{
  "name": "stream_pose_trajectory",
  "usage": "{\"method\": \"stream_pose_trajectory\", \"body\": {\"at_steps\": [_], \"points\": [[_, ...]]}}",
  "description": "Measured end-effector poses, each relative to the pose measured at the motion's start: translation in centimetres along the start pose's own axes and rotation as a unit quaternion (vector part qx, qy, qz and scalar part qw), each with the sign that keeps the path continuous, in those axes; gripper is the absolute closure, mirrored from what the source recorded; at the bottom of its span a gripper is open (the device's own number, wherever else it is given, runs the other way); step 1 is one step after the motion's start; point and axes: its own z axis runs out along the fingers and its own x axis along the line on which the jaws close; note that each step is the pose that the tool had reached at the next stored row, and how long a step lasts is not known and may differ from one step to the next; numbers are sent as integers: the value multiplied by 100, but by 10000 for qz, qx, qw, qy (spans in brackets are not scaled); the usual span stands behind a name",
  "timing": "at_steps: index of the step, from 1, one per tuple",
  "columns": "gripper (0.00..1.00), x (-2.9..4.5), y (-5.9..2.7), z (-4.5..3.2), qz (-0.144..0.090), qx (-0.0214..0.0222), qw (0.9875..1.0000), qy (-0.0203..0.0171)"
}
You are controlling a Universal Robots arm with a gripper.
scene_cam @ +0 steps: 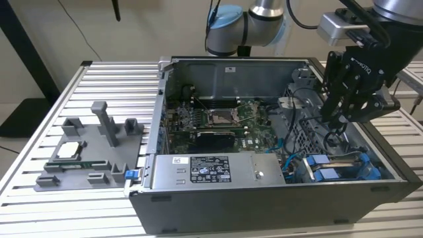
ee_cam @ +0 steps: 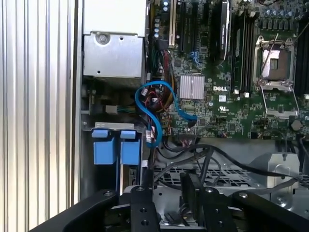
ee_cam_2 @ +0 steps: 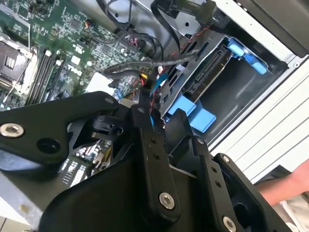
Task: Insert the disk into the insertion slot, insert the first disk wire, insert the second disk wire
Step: 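Insert the disk into the insertion slot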
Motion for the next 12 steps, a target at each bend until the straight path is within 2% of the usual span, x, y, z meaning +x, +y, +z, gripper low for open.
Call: {"method": "stream_pose_trajectory", "body": {"at_steps": [6, 11, 12], "points": [[0, -27, -1, -12, -146, 2, 9999, -7], [0, -106, -1, -8, -216, 36, 9998, -4], [0, -109, -1, -8, -226, 65, 9997, -2]]}}
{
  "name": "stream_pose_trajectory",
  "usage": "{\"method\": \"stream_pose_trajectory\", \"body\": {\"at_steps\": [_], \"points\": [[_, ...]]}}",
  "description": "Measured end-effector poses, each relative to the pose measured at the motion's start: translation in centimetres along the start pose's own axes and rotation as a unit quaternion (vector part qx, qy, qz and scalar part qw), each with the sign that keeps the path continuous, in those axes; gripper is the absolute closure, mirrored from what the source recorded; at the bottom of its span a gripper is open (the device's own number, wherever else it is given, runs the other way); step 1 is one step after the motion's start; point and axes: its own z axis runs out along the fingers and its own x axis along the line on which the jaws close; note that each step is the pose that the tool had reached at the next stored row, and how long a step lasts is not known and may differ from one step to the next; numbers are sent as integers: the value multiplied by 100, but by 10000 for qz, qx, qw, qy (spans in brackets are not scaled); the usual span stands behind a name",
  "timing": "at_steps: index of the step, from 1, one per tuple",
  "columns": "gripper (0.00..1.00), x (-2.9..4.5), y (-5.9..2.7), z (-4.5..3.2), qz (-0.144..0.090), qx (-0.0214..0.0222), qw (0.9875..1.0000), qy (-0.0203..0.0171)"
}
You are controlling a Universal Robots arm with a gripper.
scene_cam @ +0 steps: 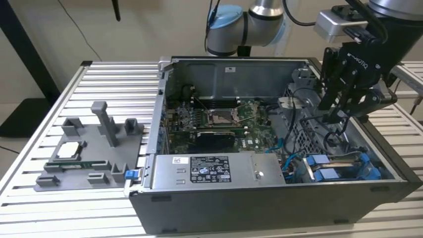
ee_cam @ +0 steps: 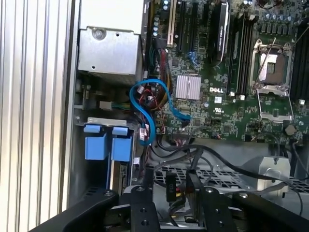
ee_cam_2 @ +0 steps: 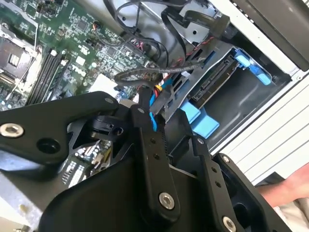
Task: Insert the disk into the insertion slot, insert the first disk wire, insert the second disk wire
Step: 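Insert the disk into the insertion slot, then insert the first disk wire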
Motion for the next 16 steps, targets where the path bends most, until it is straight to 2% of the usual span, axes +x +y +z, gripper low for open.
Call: {"method": "stream_pose_trajectory", "body": {"at_steps": [4, 5, 12, 16], "points": [[0, 0, 2, 15, -30, 237, 9997, 14], [0, 0, 7, 25, -31, 255, 9997, 15], [0, -5, 108, 47, -27, 258, 9997, 15], [0, -4, 112, 72, -28, 263, 9996, 16]]}}
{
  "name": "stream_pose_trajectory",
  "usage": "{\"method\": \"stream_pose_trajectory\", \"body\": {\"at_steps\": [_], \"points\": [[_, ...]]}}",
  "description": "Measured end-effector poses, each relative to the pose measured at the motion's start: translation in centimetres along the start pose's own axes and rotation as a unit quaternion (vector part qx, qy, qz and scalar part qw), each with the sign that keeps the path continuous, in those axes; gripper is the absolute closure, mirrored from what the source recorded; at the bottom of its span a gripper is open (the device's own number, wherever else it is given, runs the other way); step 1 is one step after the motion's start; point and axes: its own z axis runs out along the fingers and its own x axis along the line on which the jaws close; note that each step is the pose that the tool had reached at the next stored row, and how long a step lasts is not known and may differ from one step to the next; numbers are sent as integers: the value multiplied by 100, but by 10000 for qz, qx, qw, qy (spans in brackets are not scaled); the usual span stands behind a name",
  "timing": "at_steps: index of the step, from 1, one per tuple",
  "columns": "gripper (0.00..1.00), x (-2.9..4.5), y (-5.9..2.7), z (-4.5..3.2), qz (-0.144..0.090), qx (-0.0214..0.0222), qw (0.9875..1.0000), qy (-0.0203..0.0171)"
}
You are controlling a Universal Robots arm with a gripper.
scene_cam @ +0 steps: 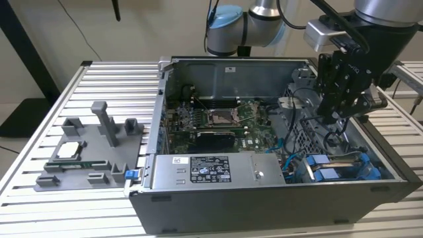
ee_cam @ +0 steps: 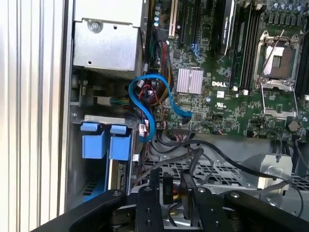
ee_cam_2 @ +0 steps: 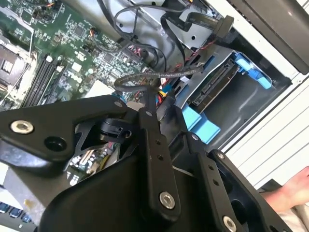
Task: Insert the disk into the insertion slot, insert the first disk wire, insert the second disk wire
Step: 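Insert the first disk wire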
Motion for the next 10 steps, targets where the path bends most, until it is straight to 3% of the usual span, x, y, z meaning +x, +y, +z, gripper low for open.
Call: {"method": "stream_pose_trajectory", "body": {"at_steps": [10], "points": [[0, 2, -11, 24, -2, 14, 10000, 2]]}}
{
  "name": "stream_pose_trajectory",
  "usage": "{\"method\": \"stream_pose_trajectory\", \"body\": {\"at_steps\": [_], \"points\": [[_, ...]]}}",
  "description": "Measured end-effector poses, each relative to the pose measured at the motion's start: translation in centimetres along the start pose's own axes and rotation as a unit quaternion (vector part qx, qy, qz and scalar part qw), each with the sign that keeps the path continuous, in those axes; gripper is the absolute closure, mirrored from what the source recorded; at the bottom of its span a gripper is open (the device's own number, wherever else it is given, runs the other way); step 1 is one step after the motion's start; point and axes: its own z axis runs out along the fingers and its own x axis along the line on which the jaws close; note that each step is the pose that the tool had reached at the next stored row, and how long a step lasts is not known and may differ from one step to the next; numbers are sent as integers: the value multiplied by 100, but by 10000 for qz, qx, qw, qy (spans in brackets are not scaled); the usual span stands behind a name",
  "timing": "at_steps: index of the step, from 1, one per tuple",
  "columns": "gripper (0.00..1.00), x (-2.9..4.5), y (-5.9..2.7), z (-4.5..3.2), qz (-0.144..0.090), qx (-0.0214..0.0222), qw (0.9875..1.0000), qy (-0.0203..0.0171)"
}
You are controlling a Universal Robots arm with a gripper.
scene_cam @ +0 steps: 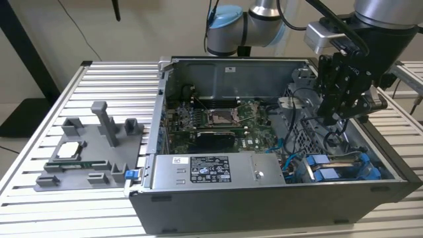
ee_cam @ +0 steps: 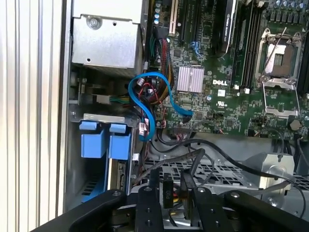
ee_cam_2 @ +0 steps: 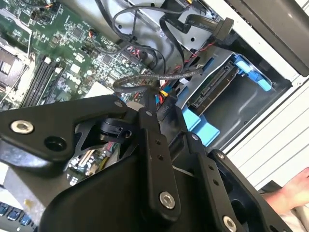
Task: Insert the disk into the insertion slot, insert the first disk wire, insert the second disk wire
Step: 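Insert the first disk wire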
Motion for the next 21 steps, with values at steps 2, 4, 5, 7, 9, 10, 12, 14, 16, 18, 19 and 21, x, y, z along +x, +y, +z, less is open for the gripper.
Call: {"method": "stream_pose_trajectory", "body": {"at_steps": [2, 4, 5, 7, 9, 10, 12, 14, 16, 18, 19, 21], "points": [[0, 0, 0, 1, 0, 0, 10000, 0], [100, 0, 0, 1, 0, 0, 10000, 0], [100, 0, 0, 1, 0, 0, 10000, -1], [100, 0, 0, 0, 0, 0, 10000, 0], [100, 0, 0, 1, 0, 0, 10000, 0], [100, 2, 0, 1, 0, 0, 10000, 0], [100, 3, 0, 1, 1, 0, 10000, 0], [100, 9, -1, 0, 6, 0, 10000, 1], [100, 33, -6, -1, 15, -14, 10000, 7], [100, 73, -9, -2, 19, -28, 10000, 10], [100, 98, -9, -4, 20, -35, 10000, 11], [100, 155, -6, -6, 21, -42, 10000, 11]]}}
